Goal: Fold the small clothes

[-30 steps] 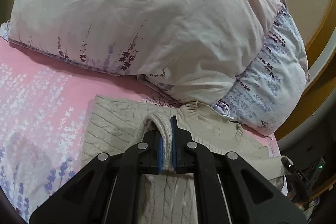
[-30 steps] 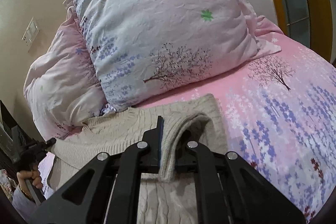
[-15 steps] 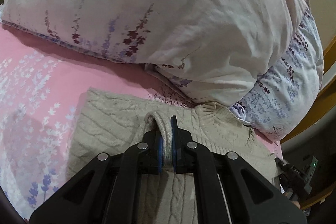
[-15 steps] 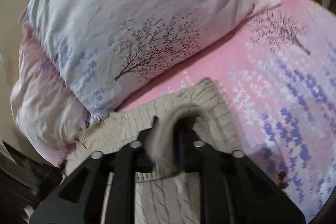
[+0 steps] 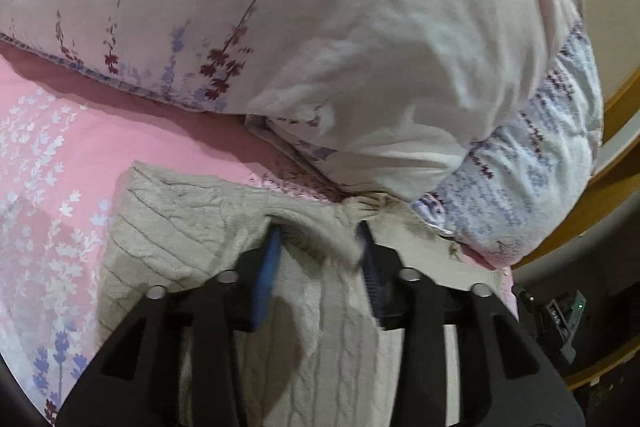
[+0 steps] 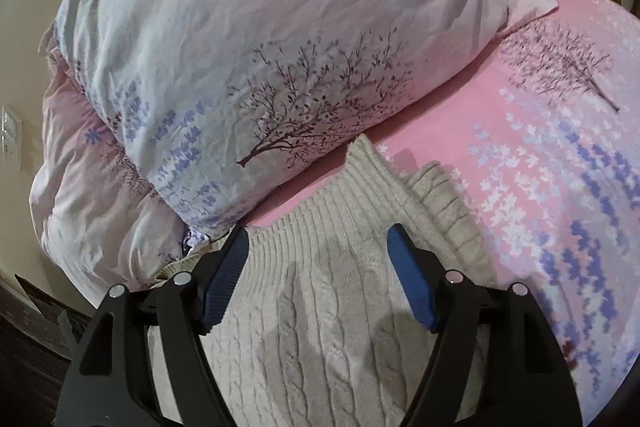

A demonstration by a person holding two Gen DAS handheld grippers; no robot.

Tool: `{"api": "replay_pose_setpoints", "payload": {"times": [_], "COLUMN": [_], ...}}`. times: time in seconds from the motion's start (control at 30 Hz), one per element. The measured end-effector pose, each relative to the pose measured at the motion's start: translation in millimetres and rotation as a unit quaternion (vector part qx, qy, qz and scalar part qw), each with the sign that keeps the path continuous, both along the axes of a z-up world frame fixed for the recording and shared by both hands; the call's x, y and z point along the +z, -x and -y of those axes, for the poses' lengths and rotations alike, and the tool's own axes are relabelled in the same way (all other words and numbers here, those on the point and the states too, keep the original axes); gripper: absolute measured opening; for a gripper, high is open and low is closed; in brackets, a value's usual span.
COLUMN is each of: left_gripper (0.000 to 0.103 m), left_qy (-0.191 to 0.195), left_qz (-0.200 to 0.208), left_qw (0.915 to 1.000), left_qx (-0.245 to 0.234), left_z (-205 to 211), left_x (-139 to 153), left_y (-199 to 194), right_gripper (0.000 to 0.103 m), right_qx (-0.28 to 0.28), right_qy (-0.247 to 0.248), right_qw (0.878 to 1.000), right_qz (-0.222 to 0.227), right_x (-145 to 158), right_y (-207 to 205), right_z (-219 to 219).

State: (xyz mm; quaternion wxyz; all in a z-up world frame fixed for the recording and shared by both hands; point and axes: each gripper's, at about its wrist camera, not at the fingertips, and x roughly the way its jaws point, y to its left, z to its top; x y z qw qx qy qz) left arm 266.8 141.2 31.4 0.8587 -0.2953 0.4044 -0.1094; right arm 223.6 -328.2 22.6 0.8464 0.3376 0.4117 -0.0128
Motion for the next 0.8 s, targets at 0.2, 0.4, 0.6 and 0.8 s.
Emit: {"api": "replay_pose_setpoints", "payload": {"times": [0.2, 0.4, 0.6, 0.8], "left_gripper": [0.061, 0.047, 0.036, 0.032], "left_qy": [-0.024, -0.046, -0.062, -0.085], "left_qz": [0.037, 0.012, 0.009, 0.013], "left_qw": [0.999, 0.9985, 0.9971, 0.9943], "left_qx": [-0.003, -0.027, -0.044, -0.063], "left_z": [-30, -43, -41, -29], "left_x": [20, 8, -3, -6], "left_y": [41, 76, 96, 101], "right_gripper": [0.06, 0.047, 0.034, 0.024], "right_qx": [-0.001, 0.024, 0.056, 0.071], "right_qy": [0.059, 0.076, 0.083, 0.116], "right_qw": [0.998, 0.997, 0.995, 0.99], "right_qz": [0.032, -0.001, -0.02, -0.022], "right_x": [34, 24, 13, 14], "right_y": [53, 93, 109, 116], "right_z": [26, 35, 29, 19]}}
